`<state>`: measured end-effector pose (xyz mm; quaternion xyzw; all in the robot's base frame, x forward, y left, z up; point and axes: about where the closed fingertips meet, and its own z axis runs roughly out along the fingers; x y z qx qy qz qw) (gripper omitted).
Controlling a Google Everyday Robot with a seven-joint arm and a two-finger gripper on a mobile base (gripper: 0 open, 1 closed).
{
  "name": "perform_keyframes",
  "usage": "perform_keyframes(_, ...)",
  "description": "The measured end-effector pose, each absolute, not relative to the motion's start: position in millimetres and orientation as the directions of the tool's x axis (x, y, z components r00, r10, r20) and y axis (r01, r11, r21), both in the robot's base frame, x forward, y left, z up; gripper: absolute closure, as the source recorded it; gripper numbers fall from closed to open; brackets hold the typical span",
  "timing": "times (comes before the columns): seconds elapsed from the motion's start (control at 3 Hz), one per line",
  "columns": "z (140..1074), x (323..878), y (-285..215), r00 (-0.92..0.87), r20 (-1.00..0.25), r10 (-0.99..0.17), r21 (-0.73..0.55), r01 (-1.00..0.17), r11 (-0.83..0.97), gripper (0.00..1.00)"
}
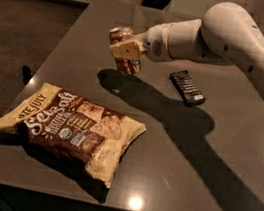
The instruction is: Place orange can upright
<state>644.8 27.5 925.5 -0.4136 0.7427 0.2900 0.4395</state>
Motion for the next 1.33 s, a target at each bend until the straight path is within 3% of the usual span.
perform_keyframes(0.67, 936, 659, 21, -0.222, -0.957, -0.186, 0.084, -0.829, 0.553, 1.0)
perform_keyframes(1.33, 929, 654, 32, -0.154, -0.979, -0.131, 0.054, -0.823, 0.565, 1.0)
